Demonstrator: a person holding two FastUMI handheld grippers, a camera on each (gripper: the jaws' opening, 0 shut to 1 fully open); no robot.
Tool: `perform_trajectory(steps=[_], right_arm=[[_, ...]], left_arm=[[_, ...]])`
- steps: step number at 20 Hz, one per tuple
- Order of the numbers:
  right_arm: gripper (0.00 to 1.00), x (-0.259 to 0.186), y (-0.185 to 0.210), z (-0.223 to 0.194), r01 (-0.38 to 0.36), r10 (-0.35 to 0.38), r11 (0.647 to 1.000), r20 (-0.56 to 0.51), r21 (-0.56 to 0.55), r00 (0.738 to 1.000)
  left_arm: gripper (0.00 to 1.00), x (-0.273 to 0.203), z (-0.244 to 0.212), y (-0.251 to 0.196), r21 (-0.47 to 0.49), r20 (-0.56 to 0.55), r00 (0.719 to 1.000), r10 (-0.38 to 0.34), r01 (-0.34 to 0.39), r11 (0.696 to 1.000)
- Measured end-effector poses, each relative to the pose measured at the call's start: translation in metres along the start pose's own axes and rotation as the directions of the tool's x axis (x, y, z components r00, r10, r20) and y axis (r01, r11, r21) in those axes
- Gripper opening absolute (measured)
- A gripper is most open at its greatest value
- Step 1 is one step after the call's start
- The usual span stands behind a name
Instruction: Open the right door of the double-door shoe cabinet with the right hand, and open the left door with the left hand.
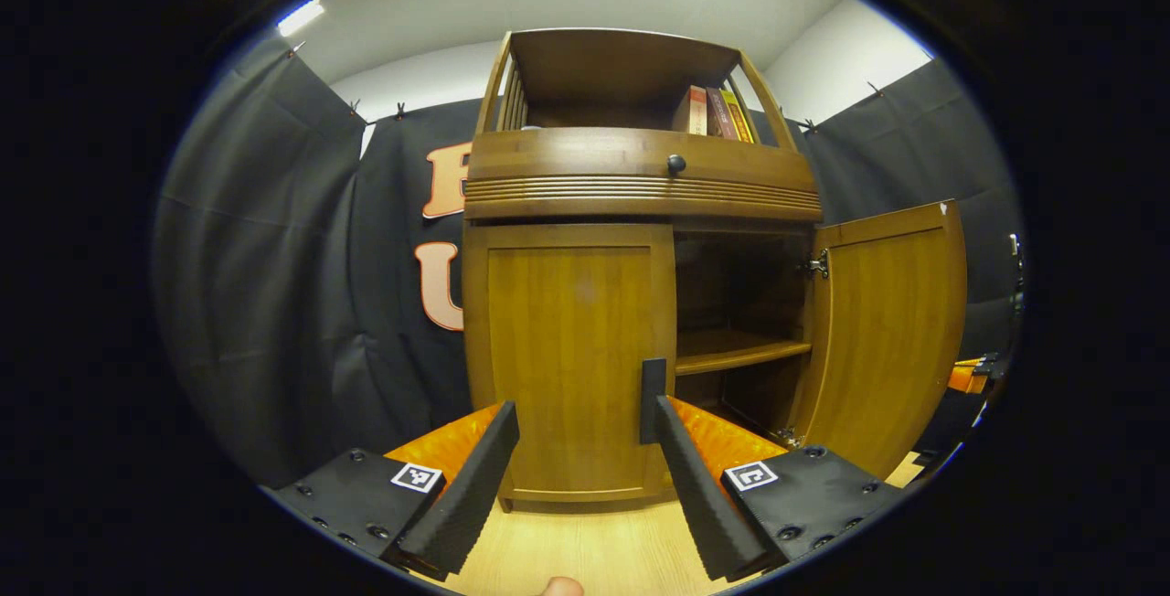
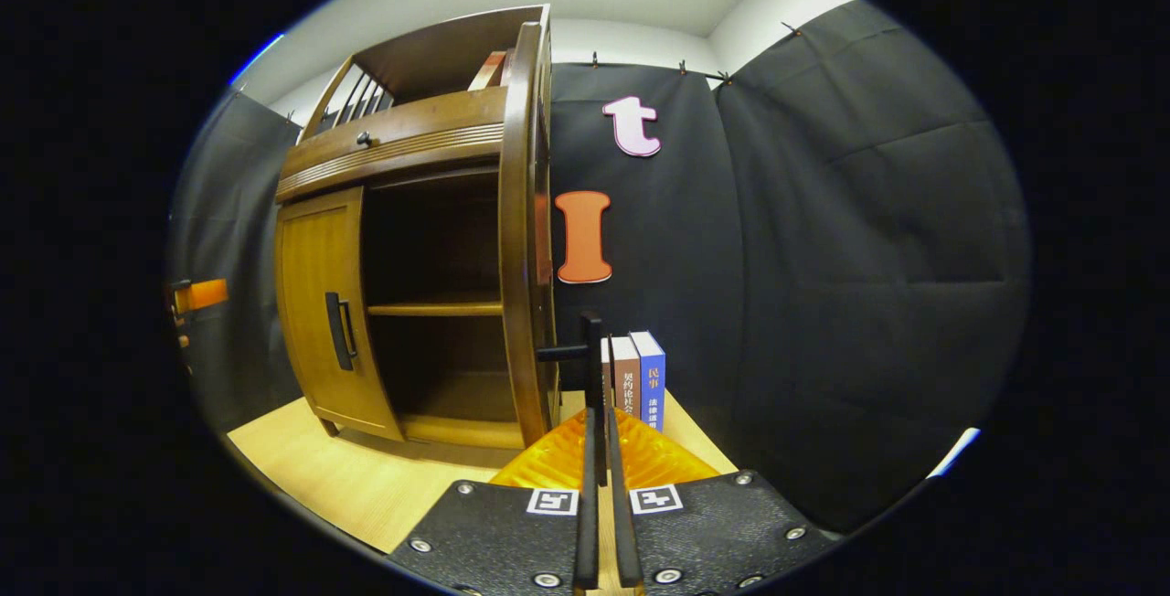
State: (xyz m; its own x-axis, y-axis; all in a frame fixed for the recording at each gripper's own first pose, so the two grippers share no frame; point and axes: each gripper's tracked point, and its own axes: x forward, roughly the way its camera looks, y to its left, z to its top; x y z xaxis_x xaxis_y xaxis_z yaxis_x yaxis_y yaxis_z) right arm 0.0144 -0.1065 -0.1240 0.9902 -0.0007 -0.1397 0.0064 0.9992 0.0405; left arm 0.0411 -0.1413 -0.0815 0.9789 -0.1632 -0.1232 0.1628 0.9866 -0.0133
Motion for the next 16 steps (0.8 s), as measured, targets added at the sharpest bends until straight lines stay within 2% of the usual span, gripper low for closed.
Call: perform_trajectory(steps=[2,3,6,7,9,10,12,13,14,16], right_arm=[[0.07,-0.006,-0.009,0.007,0.017,-0.017,1.0,0.017,0.006,1.0],[0.22,-0.01,-0.012,0.011,0.018,-0.018,1.0,0.029,0.003,0.999],[0.26,-0.019,-0.016,0.019,0.038,-0.036,0.999,0.051,-0.035,0.998],[0.43,-0.02,-0.017,0.021,0.045,-0.042,0.998,0.058,-0.051,0.997],[0.46,-0.022,-0.02,0.027,0.057,-0.052,0.996,0.071,-0.067,0.996],[0.39,-0.021,-0.023,0.027,0.062,-0.057,0.996,0.074,-0.065,0.996],[0.46,-0.023,-0.027,0.029,0.069,-0.066,0.997,0.069,-0.04,0.995],[0.73,-0.022,-0.031,0.029,0.076,-0.074,0.997,0.061,-0.028,0.995],[0.54,-0.023,-0.035,0.026,0.085,-0.084,0.996,0.054,-0.02,0.995],[0.88,-0.023,-0.043,0.028,0.102,-0.101,0.995,0.049,-0.012,0.994]], left_arm=[[0.98,0.012,-0.005,-0.013,0.005,-0.009,1.0,-0.012,0.012,1.0],[0.96,0.018,-0.009,-0.019,0.003,-0.015,1.0,-0.019,0.019,1.0],[0.96,0.038,-0.019,-0.04,-0.008,-0.03,0.998,-0.054,0.054,0.999],[0.96,0.046,-0.024,-0.046,-0.011,-0.038,0.997,-0.061,0.061,0.998],[0.96,0.06,-0.035,-0.055,-0.022,-0.051,0.996,-0.076,0.075,0.997],[0.95,0.067,-0.04,-0.059,-0.028,-0.055,0.995,-0.082,0.08,0.996],[0.95,0.083,-0.046,-0.064,-0.033,-0.059,0.995,-0.078,0.076,0.997],[0.95,0.091,-0.049,-0.066,-0.029,-0.06,0.995,-0.076,0.074,0.997],[0.95,0.1,-0.052,-0.066,-0.021,-0.058,0.996,-0.068,0.067,0.998],[0.95,0.115,-0.056,-0.067,0.002,-0.048,0.998,-0.05,0.05,0.999]])
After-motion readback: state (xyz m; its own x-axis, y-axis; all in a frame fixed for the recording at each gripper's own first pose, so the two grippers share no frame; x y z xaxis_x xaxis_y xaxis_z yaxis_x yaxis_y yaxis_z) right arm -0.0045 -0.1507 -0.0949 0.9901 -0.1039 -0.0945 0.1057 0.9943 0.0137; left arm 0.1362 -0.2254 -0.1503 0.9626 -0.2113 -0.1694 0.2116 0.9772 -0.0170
